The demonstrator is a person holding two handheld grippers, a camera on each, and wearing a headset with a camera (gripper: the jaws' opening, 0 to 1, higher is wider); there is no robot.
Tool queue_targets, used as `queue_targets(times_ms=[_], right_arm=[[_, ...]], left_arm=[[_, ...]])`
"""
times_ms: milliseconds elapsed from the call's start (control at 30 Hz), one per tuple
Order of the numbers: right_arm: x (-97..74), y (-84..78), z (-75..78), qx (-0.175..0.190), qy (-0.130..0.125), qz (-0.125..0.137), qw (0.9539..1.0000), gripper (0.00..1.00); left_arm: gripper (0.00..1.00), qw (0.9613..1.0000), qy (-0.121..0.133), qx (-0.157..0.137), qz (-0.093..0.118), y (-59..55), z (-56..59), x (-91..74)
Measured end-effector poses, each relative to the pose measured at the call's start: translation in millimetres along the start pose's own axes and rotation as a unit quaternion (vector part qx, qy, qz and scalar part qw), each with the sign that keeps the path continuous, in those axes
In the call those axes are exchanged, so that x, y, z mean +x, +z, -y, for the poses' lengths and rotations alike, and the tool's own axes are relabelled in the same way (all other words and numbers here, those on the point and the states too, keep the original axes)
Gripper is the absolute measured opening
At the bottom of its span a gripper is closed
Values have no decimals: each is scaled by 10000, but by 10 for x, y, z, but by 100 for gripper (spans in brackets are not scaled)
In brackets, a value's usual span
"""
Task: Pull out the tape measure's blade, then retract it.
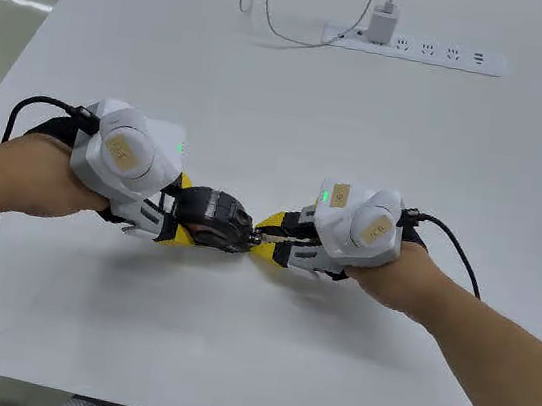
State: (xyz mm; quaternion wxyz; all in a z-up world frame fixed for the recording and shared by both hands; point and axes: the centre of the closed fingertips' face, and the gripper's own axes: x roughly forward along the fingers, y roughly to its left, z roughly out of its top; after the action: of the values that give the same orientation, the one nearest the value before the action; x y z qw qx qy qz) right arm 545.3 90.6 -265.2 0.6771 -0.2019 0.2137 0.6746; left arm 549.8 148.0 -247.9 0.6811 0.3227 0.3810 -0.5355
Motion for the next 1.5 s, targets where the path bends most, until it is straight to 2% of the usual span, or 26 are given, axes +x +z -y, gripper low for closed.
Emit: queue_targets(times_ms=[1500], right_arm=[[-372, -229, 35, -93, -102, -315, 9994, 9]], left_arm=[[26, 10000, 9, 19, -62, -2, -6, -1]])
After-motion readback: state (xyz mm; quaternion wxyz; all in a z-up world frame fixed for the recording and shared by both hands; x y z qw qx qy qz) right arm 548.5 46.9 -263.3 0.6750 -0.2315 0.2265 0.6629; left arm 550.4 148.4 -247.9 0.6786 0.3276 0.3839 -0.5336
